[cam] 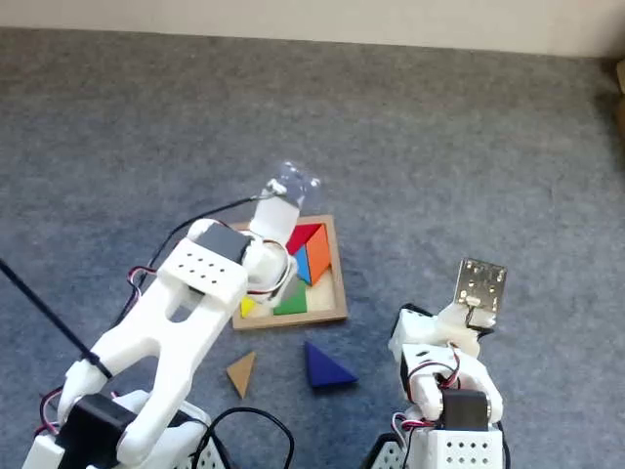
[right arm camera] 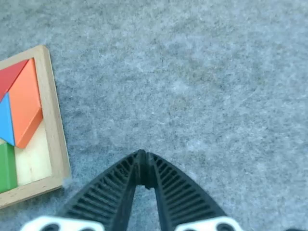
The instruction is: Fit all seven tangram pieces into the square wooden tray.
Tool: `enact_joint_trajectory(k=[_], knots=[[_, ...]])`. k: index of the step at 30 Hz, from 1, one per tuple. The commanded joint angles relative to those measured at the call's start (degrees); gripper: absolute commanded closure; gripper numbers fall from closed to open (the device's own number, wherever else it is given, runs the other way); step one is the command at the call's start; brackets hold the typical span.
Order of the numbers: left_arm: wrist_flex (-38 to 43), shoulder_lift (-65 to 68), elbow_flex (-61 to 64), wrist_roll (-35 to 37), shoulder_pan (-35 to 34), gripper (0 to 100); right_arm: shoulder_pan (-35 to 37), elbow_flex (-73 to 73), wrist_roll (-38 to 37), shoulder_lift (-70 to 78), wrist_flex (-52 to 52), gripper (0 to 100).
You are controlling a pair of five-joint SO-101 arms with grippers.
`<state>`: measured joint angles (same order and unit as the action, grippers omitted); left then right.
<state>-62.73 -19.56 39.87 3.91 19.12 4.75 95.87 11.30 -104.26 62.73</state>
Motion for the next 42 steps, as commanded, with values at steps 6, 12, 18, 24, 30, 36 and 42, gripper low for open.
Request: enact_joint_trajectory(k=[6,12,18,24,30,36,42], knots=[[-1.0,-0.1,-2.2,12.4,3.6,69,-0.7,6.9,-0.8,-1.1,-1.3,99.0],[-1.1,12.9,-7.3,17.2,5.1,68,-0.7,6.9,-0.8,-1.1,-1.3,99.0],[-1.1,21.5,-11.1,17.3,4.6,68,-0.7,6.9,-0.8,-1.1,-1.3,99.0],[-0.6,22.7,-10.9,17.2,4.4,71,-0.7,6.9,-0.8,-1.1,-1.3,99.0],[-0.6,22.9,-10.6,13.5,0.2,78,-0.7,6.9,-0.8,-1.1,-1.3,99.0],[-0.6,22.9,-9.3,7.0,-4.6,78,-0.7,6.9,-0.8,-1.1,-1.3,99.0],[-0.6,22.9,-9.5,0.1,-6.3,78,-0.7,6.9,-0.8,-1.1,-1.3,99.0]])
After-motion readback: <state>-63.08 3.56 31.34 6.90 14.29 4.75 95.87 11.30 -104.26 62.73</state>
